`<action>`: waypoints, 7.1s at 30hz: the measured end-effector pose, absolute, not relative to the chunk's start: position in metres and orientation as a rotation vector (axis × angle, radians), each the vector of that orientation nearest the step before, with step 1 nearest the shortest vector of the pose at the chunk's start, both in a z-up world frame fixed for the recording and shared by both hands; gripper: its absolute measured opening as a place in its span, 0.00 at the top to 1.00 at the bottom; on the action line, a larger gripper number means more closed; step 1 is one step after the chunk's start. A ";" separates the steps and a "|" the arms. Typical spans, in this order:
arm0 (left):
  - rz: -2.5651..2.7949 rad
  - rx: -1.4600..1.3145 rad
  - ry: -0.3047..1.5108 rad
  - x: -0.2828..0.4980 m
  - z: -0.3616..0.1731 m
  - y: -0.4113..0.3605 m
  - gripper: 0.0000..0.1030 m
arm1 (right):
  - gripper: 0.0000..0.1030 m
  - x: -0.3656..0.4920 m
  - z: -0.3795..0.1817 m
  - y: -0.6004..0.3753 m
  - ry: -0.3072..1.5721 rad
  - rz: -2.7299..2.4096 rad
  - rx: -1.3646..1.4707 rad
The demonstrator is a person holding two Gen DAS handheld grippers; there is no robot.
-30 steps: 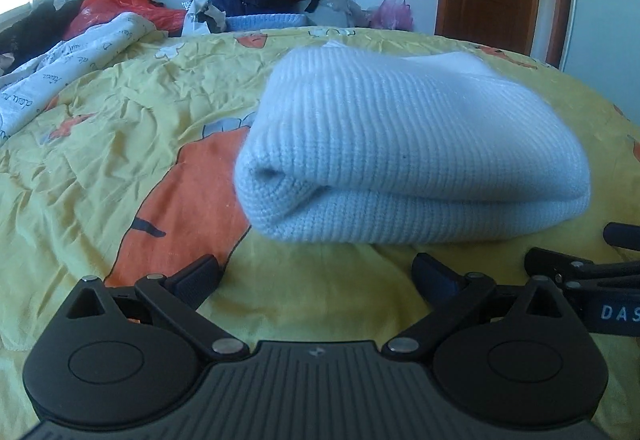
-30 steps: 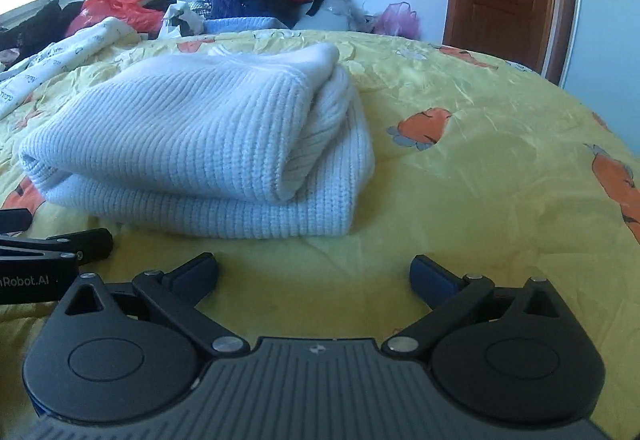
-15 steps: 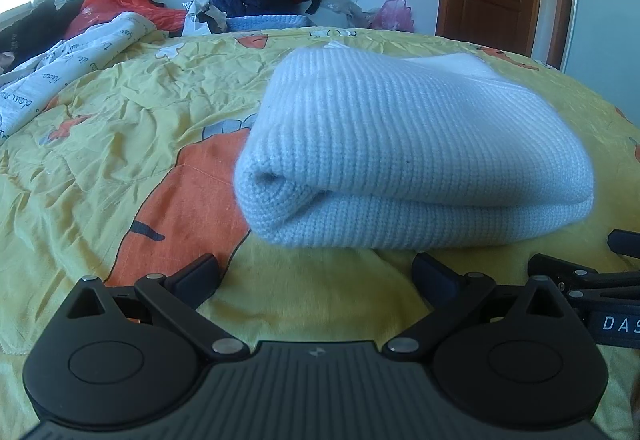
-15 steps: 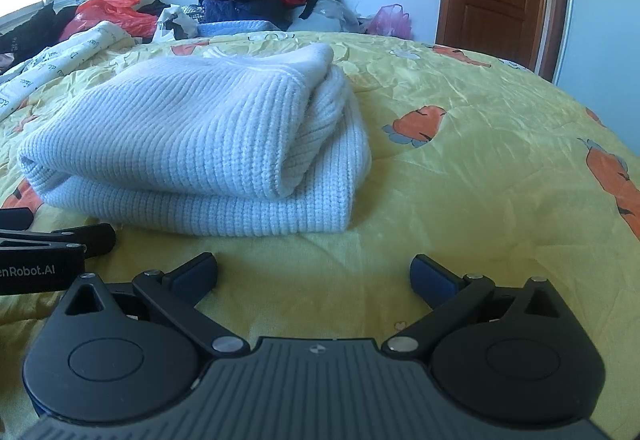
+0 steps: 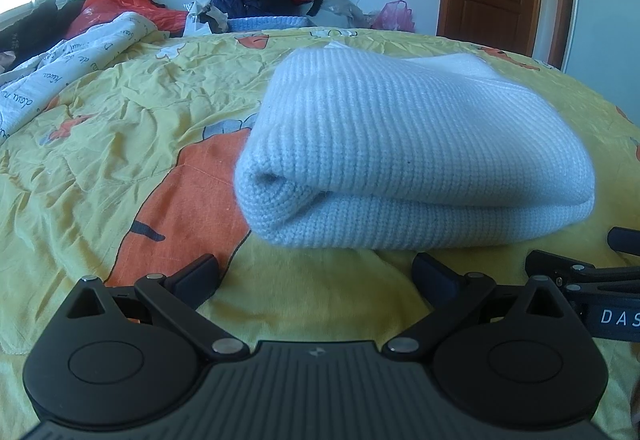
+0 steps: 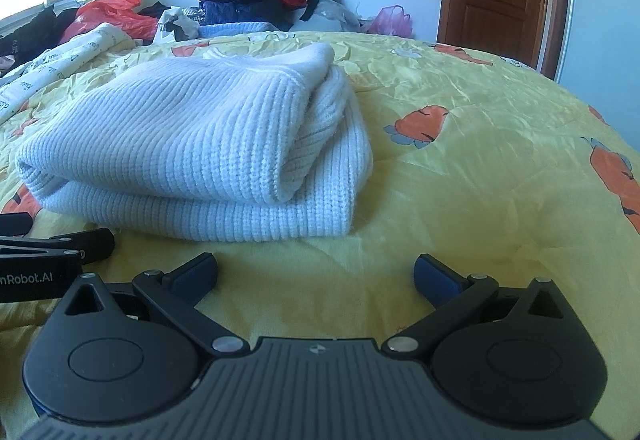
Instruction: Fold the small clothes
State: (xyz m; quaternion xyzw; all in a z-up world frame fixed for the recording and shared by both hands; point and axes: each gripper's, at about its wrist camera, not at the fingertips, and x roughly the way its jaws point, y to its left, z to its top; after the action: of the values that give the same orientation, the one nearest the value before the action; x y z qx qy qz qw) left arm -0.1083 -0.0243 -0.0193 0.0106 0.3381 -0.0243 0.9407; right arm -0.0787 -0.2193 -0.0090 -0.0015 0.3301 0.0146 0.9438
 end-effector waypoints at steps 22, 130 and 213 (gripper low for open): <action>-0.049 0.021 0.689 -0.108 -0.020 -0.024 0.00 | 0.00 -0.079 -0.009 -0.220 0.671 0.029 -0.004; -0.051 0.017 0.685 -0.107 -0.020 -0.024 0.00 | 0.00 -0.079 -0.010 -0.220 0.667 0.029 -0.008; -0.121 -0.053 0.604 -0.231 0.073 -0.014 0.00 | 0.00 -0.175 0.060 -0.209 0.716 0.061 0.038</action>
State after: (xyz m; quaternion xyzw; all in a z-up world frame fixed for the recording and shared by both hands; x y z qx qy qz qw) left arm -0.2312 -0.0139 0.0726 -0.0261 0.2970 -0.0597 0.9527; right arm -0.1750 -0.2090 0.0605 0.0184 0.3502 0.0300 0.9360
